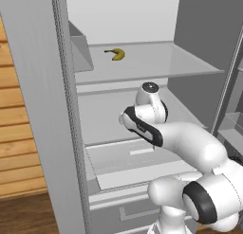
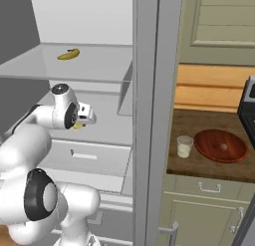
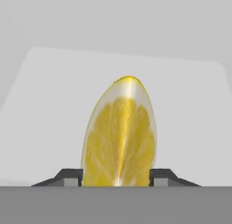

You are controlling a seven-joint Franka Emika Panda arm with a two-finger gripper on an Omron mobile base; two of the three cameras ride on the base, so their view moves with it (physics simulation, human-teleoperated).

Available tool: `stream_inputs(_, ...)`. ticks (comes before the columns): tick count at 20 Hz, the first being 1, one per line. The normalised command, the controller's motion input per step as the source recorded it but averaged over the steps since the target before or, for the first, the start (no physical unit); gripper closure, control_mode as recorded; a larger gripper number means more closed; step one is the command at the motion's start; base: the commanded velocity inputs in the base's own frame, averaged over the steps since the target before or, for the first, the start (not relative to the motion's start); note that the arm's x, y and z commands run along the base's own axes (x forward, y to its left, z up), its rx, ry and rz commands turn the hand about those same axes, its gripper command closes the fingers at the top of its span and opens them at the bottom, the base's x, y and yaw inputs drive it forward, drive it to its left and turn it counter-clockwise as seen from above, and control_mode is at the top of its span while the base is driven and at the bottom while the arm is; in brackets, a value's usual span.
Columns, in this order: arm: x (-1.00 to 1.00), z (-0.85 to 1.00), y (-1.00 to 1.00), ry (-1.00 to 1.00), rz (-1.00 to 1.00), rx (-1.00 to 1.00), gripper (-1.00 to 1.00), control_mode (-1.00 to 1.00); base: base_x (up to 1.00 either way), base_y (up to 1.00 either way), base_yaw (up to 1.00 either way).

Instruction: Grab a lemon wedge from the fridge and one ice cube from the ice bowl, and put them in the glass of lemonade.

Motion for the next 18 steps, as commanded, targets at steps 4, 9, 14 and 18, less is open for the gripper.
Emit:
stream_inputs(4, -1.00, 0.00, -0.37, -0.24, 0.00, 0.06, 1.00, -1.00, 0.00, 0.00, 0.00)
stream_inputs(9, -1.00, 0.30, -0.49, -0.21, 0.00, 0.07, 1.00, -1.00, 0.00, 0.00, 0.00)
stream_inputs(14, -1.00, 0.92, -0.49, 0.02, 0.00, 0.01, 1.00, -1.00, 0.00, 0.00, 0.00)
stream_inputs(18, -0.78, 1.00, -0.22, 0.27, 0.00, -0.06, 1.00, -1.00, 0.00, 0.00, 0.00)
